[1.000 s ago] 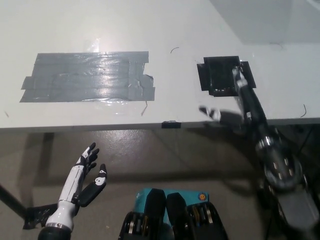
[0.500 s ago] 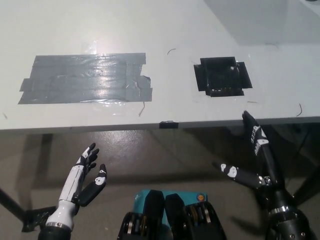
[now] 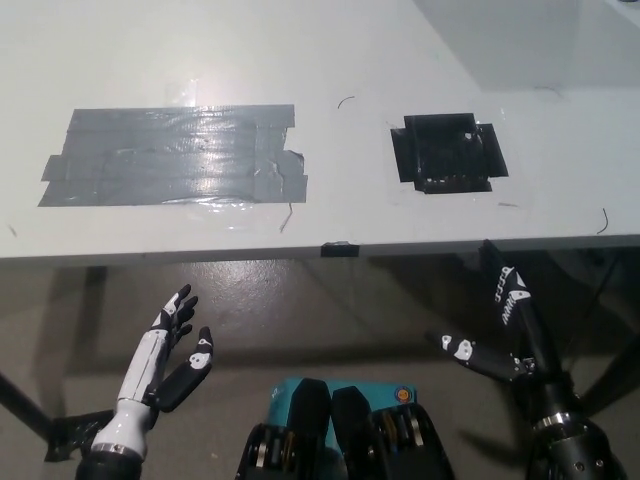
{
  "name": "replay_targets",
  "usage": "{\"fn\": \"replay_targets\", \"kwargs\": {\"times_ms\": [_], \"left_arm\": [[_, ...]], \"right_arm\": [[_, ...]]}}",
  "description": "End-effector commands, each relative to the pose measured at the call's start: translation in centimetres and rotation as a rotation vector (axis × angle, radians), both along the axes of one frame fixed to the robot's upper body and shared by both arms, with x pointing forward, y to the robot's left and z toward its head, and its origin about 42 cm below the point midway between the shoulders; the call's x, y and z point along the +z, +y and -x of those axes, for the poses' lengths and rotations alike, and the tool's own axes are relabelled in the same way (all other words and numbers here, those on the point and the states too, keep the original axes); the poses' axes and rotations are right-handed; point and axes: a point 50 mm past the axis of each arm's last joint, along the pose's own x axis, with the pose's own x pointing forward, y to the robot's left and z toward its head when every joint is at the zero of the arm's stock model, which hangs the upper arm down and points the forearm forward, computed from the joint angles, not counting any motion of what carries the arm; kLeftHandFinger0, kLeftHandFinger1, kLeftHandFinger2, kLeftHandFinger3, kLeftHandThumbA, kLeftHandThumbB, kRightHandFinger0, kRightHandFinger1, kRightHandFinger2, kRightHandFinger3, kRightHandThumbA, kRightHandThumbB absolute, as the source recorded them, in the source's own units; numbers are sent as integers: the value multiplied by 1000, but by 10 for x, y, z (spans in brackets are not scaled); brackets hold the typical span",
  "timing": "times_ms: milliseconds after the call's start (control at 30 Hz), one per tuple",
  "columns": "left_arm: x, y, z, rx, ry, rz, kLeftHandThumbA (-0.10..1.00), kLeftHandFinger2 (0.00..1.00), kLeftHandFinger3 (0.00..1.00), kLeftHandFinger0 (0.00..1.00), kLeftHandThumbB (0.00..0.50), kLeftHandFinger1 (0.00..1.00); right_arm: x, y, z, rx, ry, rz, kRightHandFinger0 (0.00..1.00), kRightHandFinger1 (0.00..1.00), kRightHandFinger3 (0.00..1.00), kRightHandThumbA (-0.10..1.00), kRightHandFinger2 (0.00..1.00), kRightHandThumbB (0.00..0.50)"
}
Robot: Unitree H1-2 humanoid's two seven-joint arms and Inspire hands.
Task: A white bottle is kept in the middle of the desk infront of the robot and the robot picks it up with its right hand and passes it to a person
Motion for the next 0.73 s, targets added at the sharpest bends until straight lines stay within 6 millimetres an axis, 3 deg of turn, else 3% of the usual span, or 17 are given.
{"fn": "replay_targets", "kwargs": {"times_ms": [0, 133, 233, 433, 533, 700], "left_arm": [[14, 1, -7, -16, -74, -2, 336, 1000, 1000, 1000, 84, 1000], [14, 1, -8, -15, -78, -8, 344, 1000, 1000, 1000, 85, 1000], [16, 2, -8, -15, -77, -15, 360, 1000, 1000, 1000, 88, 1000], [15, 2, -8, -17, -80, -13, 350, 1000, 1000, 1000, 87, 1000], [15, 2, -8, -14, -80, -16, 356, 1000, 1000, 1000, 89, 1000], [15, 2, -8, -14, -77, -17, 386, 1000, 1000, 1000, 98, 1000]], "right_arm": [[16, -5, -9, 9, -85, -37, 1000, 1000, 1000, 1000, 1000, 296], [16, -6, -10, 7, -80, -35, 1000, 1000, 1000, 1000, 1000, 280], [16, -6, -10, 8, -75, -41, 1000, 1000, 1000, 1000, 1000, 301], [16, -6, -9, 14, -78, -35, 1000, 1000, 1000, 1000, 1000, 285], [15, -6, -9, 15, -73, -28, 1000, 1000, 1000, 1000, 1000, 319], [16, -6, -8, 19, -76, -16, 1000, 1000, 1000, 1000, 1000, 307]]}}
